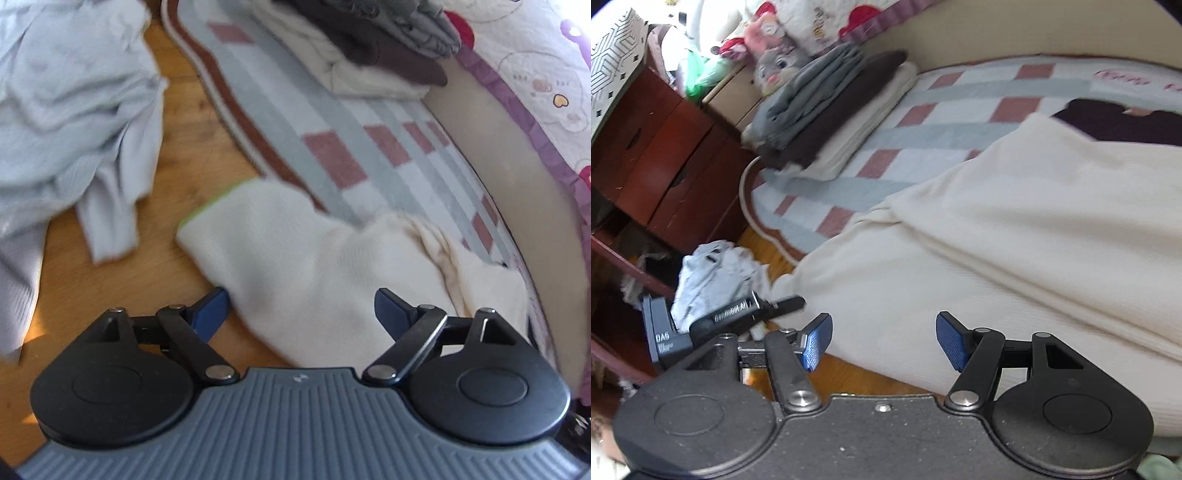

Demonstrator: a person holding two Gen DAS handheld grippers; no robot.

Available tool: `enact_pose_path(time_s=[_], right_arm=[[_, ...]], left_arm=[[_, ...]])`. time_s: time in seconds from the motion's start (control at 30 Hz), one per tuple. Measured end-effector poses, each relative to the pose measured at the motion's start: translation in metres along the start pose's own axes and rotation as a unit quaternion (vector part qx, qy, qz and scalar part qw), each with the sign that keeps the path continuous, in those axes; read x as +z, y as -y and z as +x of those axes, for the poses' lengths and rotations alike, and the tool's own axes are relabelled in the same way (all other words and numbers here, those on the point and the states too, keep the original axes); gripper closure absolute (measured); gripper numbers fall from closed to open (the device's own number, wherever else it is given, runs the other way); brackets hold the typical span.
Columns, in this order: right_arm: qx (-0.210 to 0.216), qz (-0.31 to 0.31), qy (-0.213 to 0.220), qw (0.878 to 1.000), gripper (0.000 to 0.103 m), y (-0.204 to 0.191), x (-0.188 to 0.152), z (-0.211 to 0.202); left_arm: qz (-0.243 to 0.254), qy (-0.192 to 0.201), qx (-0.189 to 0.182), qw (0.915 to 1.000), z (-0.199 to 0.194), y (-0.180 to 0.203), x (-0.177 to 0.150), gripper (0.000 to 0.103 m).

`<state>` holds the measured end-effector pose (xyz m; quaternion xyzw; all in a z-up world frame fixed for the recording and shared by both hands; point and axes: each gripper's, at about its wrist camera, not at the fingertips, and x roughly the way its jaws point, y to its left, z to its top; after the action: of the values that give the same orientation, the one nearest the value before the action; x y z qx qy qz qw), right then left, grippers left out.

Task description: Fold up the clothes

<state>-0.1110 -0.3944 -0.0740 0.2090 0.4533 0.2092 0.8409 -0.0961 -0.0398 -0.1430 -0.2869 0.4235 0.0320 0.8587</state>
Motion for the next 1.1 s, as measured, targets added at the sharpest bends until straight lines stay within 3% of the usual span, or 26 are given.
enact_pose_path(time_s=[0.07, 0.1, 0.13, 0.17, 0.23, 0.3, 0.43, 0.53, 0.6, 0.7, 0.73, 0.8, 0.87, 0.9, 0.93, 1.03, 1.1], right_arm=[[-0.03, 0.001, 0.006, 1.0, 0.035, 0.004, 0.002, -0.007], [-0.044, 0.004, 0.008, 0.999, 0.035, 0.006, 0.005, -0.01], [-0.053, 0.007, 0.012, 0.999, 0.035, 0.009, 0.01, -0.017], [-0.057, 0.009, 0.018, 0.998, 0.035, 0.011, 0.017, -0.025], [-0.068, 0.014, 0.029, 0.997, 0.035, 0.016, 0.031, -0.042], [-0.081, 0.016, 0.037, 0.996, 0.035, 0.022, 0.047, -0.061], [-0.081, 0.024, 0.037, 0.996, 0.035, 0.039, 0.083, -0.099], [-0.065, 0.024, 0.026, 0.997, 0.035, 0.053, 0.11, -0.122], [-0.045, 0.019, 0.009, 0.999, 0.035, 0.064, 0.13, -0.135], [0.017, 0.063, -0.011, 0.998, 0.034, 0.094, 0.152, -0.145], [0.052, 0.102, -0.014, 0.993, 0.034, 0.11, 0.155, -0.146], [0.141, 0.2, -0.016, 0.969, 0.034, 0.15, 0.157, -0.148], [0.213, 0.288, -0.013, 0.933, 0.034, 0.187, 0.156, -0.149], [0.229, 0.324, -0.007, 0.918, 0.034, 0.203, 0.154, -0.151], [0.223, 0.332, -0.004, 0.917, 0.033, 0.213, 0.154, -0.154], [0.165, 0.297, -0.012, 0.94, 0.033, 0.229, 0.161, -0.164], [0.145, 0.287, -0.016, 0.947, 0.033, 0.242, 0.162, -0.167]], left_arm=[[0.045, 0.031, 0.034, 0.9979, 0.007, 0.01, -0.002, 0.015], [0.067, 0.046, 0.052, 0.9954, 0.01, 0.015, -0.004, 0.022], [0.089, 0.058, 0.065, 0.9922, 0.013, 0.02, -0.005, 0.058], [0.112, 0.057, 0.061, 0.9901, 0.015, 0.026, -0.008, 0.074], [0.133, 0.068, 0.055, 0.9872, 0.011, 0.034, -0.011, 0.085], [0.146, 0.089, 0.039, 0.9844, -0.004, 0.042, -0.011, 0.087], [0.183, 0.127, -0.033, 0.9744, -0.041, 0.077, 0.0, 0.087], [0.238, 0.142, -0.11, 0.9545, -0.07, 0.128, 0.002, 0.087], [0.281, 0.137, -0.174, 0.9337, -0.085, 0.166, -0.002, 0.087], [0.327, 0.08, -0.268, 0.9028, -0.087, 0.226, -0.021, 0.087], [0.335, 0.057, -0.283, 0.897, -0.081, 0.245, -0.031, 0.087], [0.359, 0.019, -0.296, 0.8849, -0.066, 0.284, -0.055, 0.088], [0.38, -0.019, -0.302, 0.874, -0.042, 0.32, -0.086, 0.087], [0.381, -0.059, -0.291, 0.8757, -0.024, 0.33, -0.1, 0.086], [0.382, -0.099, -0.278, 0.8759, -0.006, 0.341, -0.114, 0.084], [0.365, -0.232, -0.215, 0.8755, 0.04, 0.351, -0.144, 0.075], [0.338, -0.241, -0.241, 0.8773, 0.035, 0.332, -0.139, 0.068]])
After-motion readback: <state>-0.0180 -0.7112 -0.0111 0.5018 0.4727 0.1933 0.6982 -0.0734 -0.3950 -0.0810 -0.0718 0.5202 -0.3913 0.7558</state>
